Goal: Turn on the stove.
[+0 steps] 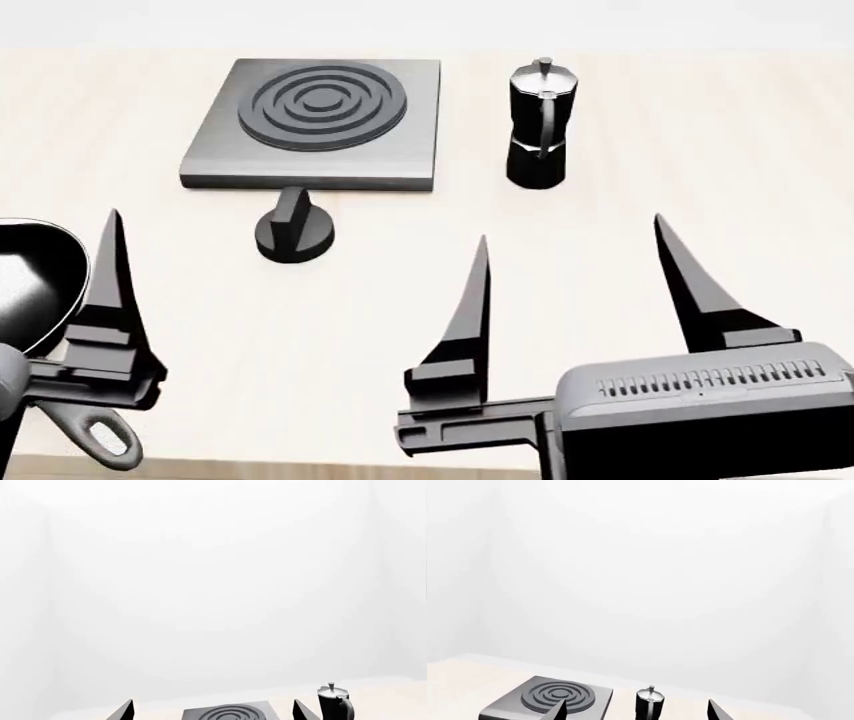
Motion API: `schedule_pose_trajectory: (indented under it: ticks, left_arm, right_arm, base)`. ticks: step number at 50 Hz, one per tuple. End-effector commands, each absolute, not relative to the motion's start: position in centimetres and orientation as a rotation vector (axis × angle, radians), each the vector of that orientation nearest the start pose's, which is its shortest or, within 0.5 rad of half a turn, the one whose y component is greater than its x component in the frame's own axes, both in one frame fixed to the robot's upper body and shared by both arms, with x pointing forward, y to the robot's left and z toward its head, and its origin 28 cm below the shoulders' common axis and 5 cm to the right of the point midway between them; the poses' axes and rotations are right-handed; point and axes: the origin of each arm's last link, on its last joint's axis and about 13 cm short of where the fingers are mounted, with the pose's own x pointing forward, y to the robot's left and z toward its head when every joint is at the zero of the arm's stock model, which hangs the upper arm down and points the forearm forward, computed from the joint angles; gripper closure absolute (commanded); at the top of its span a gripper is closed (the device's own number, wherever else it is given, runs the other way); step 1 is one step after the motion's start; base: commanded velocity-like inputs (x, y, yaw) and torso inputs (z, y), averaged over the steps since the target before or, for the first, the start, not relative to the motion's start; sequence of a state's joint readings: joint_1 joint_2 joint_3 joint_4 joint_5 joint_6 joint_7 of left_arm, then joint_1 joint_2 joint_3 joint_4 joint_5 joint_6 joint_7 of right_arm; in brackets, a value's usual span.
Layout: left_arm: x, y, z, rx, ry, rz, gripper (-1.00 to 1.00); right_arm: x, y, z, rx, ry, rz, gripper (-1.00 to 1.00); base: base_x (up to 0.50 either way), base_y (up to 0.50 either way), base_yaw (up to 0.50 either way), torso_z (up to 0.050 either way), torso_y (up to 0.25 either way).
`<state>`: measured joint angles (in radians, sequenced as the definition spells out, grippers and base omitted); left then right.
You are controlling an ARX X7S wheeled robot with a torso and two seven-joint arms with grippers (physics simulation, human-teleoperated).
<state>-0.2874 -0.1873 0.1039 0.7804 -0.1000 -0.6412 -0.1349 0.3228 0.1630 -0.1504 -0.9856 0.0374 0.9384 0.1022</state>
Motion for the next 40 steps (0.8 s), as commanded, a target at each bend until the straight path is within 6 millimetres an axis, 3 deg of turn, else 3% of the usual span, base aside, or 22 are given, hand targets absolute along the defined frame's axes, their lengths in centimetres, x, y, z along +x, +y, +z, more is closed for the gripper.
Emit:
schedule_pose_trajectory:
  ticks: [1, 40]
  left_arm:
    - [21.06, 20.98, 18.86, 0.11, -0.428, -0.028, -1.0]
    - [21.24, 21.18, 18.75, 0.092, -0.424, -0.018, -1.0]
  right_arm:
    - [18.88, -9.35, 19.99, -0.18, -0.369, 0.035, -1.0]
    - [18.53, -9.28, 20.18, -0.192, -0.384, 0.035, -1.0]
  base:
    - [0.0, 0.0, 0.0, 0.0, 0.0]
    - [0.0, 0.07, 0.0, 0.0, 0.0]
